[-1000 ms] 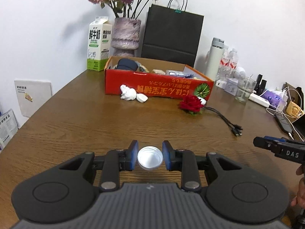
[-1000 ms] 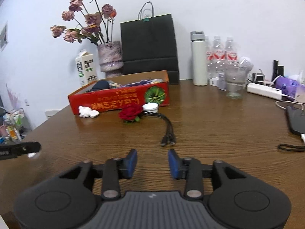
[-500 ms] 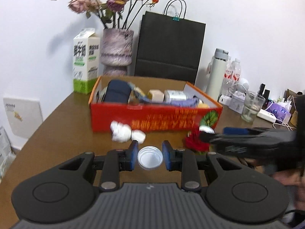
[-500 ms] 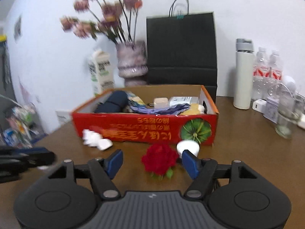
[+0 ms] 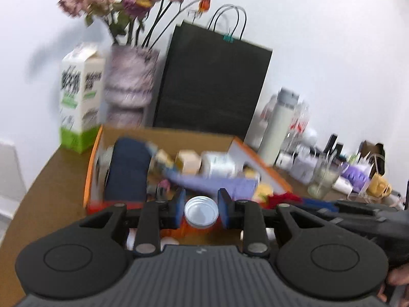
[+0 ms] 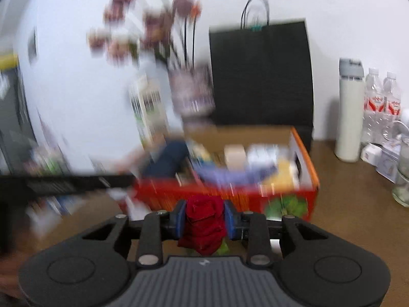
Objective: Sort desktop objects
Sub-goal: 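Carry the white lid and red rose into the box and open both tools, then move both tools back toward the white tissue items on the table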
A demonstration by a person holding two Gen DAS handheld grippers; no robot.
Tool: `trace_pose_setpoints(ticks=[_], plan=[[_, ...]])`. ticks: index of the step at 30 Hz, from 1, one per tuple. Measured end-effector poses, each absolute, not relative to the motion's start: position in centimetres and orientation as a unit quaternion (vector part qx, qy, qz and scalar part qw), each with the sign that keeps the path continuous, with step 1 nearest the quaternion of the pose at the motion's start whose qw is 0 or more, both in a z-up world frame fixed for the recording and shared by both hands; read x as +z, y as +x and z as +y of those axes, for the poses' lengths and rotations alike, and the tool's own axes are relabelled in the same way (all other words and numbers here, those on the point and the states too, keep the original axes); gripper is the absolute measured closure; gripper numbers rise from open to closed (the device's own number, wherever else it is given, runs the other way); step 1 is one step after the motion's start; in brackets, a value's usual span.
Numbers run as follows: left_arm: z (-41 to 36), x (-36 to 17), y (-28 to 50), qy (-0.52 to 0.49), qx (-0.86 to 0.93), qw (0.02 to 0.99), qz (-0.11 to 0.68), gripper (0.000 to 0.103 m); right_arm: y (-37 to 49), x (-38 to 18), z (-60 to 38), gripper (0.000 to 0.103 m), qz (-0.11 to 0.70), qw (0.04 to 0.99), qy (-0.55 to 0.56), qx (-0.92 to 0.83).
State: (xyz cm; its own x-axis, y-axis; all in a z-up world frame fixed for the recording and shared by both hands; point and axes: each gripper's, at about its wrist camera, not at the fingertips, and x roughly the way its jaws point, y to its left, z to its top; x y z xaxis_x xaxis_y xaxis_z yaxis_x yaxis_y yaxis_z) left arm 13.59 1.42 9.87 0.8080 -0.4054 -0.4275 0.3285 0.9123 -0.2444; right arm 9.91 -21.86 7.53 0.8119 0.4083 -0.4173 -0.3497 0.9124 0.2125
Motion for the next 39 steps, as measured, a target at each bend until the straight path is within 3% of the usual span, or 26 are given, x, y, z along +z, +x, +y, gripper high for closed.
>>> trace_pose_setpoints(ticks=[4,10,12,13,14,16,19,26,32,39], plan=[[0.5,11.6,20.0,-0.069,-0.204,0.943,0.255,0.075,14.8,11.1,-22.7,0.072,0.212,0.955,0.072,0.196],[-2.0,7.9,28.3,-0.037,-0.157,0.923,0.349,0.074,27.2,9.1,-22.1,0.071,0.322,0.929,0.096,0.157],[-1.8,7.1,29.8,-0.048,-0.15,0.918,0.364,0.064,29.8,7.5,-21.7,0.068,0.351,0.917,0.111,0.155],[-1.5,6.9,30.4,-0.058,-0.159,0.913,0.372,0.05,31.2,6.7,-21.7,0.068,0.369,0.906,0.133,0.156],[-1.1,6.9,30.8,-0.067,-0.172,0.908,0.376,0.043,32.2,6.1,-21.7,0.067,0.38,0.9,0.147,0.155],[-0.2,7.7,30.7,-0.069,-0.165,0.912,0.369,0.037,32.6,5.5,-21.7,0.062,0.388,0.895,0.165,0.144],[1.0,9.4,29.2,-0.055,-0.139,0.928,0.341,0.026,31.7,6.4,-22.0,0.05,0.375,0.901,0.164,0.145],[1.7,10.9,24.7,-0.008,-0.055,0.943,0.327,0.012,26.3,9.6,-23.4,0.026,0.335,0.931,0.084,0.121],[0.7,12.6,18.9,0.011,-0.044,0.953,0.298,0.003,20.0,9.2,-23.1,0.021,0.325,0.942,-0.027,0.077],[-1.0,10.9,10.0,0.047,-0.03,0.962,0.267,0.0,10.8,7.6,-23.6,0.016,0.3,0.949,-0.034,0.092]])
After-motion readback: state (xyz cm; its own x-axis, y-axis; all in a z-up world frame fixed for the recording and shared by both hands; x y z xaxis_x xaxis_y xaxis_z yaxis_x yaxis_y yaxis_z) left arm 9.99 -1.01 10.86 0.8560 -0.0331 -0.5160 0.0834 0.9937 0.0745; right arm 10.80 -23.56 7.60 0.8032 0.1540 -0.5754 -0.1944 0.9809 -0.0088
